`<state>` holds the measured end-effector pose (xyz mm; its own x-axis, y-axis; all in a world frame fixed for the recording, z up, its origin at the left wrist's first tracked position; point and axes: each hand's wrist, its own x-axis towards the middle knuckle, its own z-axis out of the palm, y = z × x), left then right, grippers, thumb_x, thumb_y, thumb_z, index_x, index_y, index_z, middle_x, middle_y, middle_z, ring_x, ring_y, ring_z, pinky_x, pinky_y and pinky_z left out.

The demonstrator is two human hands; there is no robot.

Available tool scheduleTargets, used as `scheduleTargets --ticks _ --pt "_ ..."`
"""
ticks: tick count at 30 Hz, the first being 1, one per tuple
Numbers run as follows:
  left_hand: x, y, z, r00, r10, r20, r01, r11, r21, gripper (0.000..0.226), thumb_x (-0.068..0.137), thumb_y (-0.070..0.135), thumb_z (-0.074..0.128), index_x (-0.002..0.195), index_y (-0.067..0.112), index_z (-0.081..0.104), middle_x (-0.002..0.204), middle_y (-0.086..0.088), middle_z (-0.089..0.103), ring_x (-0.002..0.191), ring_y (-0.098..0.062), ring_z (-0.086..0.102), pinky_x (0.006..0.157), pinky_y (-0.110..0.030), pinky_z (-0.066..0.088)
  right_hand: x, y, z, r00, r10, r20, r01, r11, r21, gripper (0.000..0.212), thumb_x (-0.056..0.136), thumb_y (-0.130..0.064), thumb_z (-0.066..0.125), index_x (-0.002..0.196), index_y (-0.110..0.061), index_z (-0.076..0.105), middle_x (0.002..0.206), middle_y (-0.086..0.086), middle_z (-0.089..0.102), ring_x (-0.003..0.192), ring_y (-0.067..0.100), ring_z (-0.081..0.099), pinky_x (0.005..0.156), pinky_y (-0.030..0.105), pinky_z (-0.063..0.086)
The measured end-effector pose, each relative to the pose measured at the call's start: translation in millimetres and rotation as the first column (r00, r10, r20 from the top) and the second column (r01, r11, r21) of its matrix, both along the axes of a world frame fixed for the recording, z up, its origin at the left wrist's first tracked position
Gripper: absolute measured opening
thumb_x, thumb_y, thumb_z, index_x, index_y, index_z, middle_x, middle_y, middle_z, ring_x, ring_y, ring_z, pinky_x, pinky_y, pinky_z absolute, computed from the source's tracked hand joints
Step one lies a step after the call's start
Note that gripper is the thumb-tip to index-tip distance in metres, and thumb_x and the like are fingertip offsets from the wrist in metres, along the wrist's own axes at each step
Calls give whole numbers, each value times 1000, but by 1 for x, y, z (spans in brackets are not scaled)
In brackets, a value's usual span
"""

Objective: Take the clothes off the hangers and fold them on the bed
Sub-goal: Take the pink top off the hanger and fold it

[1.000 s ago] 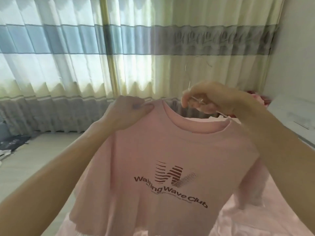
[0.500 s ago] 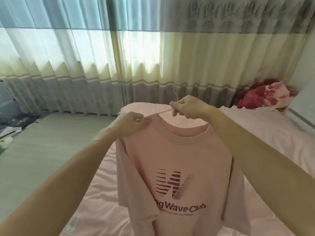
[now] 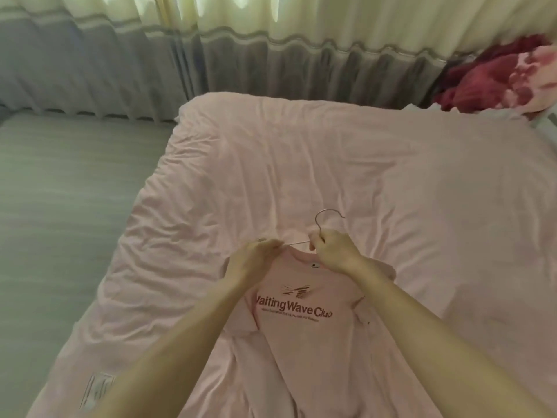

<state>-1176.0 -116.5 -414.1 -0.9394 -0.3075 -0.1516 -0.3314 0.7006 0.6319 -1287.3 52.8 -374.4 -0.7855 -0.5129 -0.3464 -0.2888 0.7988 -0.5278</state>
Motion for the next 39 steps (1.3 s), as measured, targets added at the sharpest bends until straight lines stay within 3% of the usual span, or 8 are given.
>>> scheduleTargets --ticks 3,7,12,17,22,31,35,39 --pt "-10 7 -12 1000 -12 -24 13 1000 15 34 101 49 48 119 32 71 111 5 70 106 -18 63 88 -37 49 -9 13 -13 992 12 -125 -3 998 68 45 102 -41 35 72 -21 62 92 1 59 95 22 54 86 44 46" --pt "-23 30 -16 998 26 -54 -22 998 63 30 100 47 52 117 33 73 109 11 69 105 -12 60 89 -34 47 -26 40 -24 994 4 -106 -1 1000 25 51 103 -43 34 62 -26 59 84 -6 55 101 24 52 88 45 46" --pt "-30 67 -4 982 139 -125 -129 988 88 21 98 37 61 108 28 78 103 7 73 97 -17 59 86 -36 45 -39 71 -31 985 24 -172 -29 999 -29 50 104 -46 34 66 -26 60 86 -7 52 107 25 49 95 45 42" --pt "-27 85 9 931 357 -81 -327 910 255 17 96 32 65 101 25 79 84 13 68 88 -11 61 80 -22 46 -46 100 -44 989 -15 -147 -4 991 -132 54 101 -52 31 64 -31 63 86 -4 56 109 28 53 103 45 37" --pt "-11 82 9 976 187 -116 -180 982 62 18 99 28 61 98 18 76 89 2 66 80 -19 62 79 -38 50 -40 125 -35 998 -30 -52 23 991 -129 51 105 -45 35 77 -22 71 97 -6 51 121 25 44 104 45 37" --pt "-15 77 55 941 258 -218 -222 959 178 13 99 35 59 92 36 70 91 12 68 82 3 61 74 -18 46 -36 133 -23 983 -185 10 180 938 -296 49 105 -41 39 77 -20 72 88 -10 54 96 16 54 84 32 38" --pt "-22 61 70 973 203 -112 -186 972 142 12 97 43 59 89 42 68 92 15 69 76 -2 63 72 -25 47 -35 124 0 956 -288 55 288 891 -351 47 106 -41 37 77 -17 65 83 -5 66 80 11 59 68 27 39" --pt "-10 49 69 1000 10 3 -10 999 -33 15 93 48 64 91 39 76 88 20 69 79 1 62 73 -20 45 -35 126 8 956 -295 3 280 905 -322 50 107 -42 34 74 -16 62 77 -3 67 75 14 59 72 36 40"
